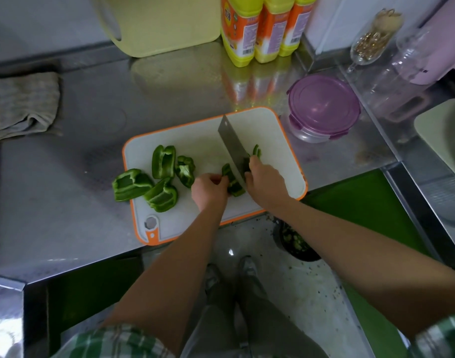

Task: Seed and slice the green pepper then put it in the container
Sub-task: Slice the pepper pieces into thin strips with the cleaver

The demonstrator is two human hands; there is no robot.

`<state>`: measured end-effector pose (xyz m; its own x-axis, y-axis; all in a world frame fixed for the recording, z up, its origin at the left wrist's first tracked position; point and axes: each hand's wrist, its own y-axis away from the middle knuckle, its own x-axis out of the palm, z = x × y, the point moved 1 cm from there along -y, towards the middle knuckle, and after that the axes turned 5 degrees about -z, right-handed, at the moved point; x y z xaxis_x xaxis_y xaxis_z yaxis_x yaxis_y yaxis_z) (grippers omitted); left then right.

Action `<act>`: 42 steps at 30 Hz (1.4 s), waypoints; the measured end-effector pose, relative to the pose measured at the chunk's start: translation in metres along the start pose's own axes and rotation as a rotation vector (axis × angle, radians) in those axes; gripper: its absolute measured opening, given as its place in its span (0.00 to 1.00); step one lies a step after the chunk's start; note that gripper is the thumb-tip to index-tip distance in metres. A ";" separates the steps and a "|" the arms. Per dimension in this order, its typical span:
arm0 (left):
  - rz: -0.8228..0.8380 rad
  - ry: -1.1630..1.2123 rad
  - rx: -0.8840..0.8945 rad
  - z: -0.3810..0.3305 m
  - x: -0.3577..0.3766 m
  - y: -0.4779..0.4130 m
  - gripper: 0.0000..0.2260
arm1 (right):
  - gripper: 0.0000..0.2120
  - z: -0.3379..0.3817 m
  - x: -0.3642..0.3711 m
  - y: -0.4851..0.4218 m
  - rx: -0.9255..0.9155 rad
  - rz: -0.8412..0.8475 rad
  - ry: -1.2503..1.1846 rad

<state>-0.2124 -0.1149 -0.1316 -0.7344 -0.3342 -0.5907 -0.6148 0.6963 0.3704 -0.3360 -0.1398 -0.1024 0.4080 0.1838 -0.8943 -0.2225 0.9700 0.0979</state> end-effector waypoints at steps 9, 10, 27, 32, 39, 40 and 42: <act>-0.014 0.019 -0.093 -0.003 0.002 -0.005 0.07 | 0.10 -0.004 -0.009 0.012 -0.056 0.072 0.052; -0.010 0.020 -0.098 -0.003 0.002 -0.006 0.07 | 0.10 -0.002 -0.008 0.012 -0.050 0.078 0.053; 0.038 -0.030 -0.074 -0.008 -0.001 -0.003 0.07 | 0.09 0.020 0.011 0.009 -0.028 0.068 0.176; 0.046 -0.068 -0.001 -0.002 -0.004 0.001 0.08 | 0.11 0.013 0.012 0.004 0.037 -0.013 0.000; 0.015 0.008 -0.056 0.001 -0.008 0.001 0.07 | 0.12 0.003 -0.003 0.006 -0.034 -0.036 -0.007; 0.013 0.020 -0.074 0.001 -0.008 0.000 0.07 | 0.12 0.003 -0.005 0.008 -0.041 -0.020 -0.005; 0.005 0.039 -0.095 0.000 -0.007 -0.001 0.07 | 0.11 0.003 -0.005 0.012 -0.046 0.022 0.016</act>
<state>-0.2070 -0.1132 -0.1279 -0.7473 -0.3565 -0.5608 -0.6339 0.6357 0.4406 -0.3384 -0.1291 -0.0954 0.3882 0.2019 -0.8992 -0.2720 0.9573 0.0975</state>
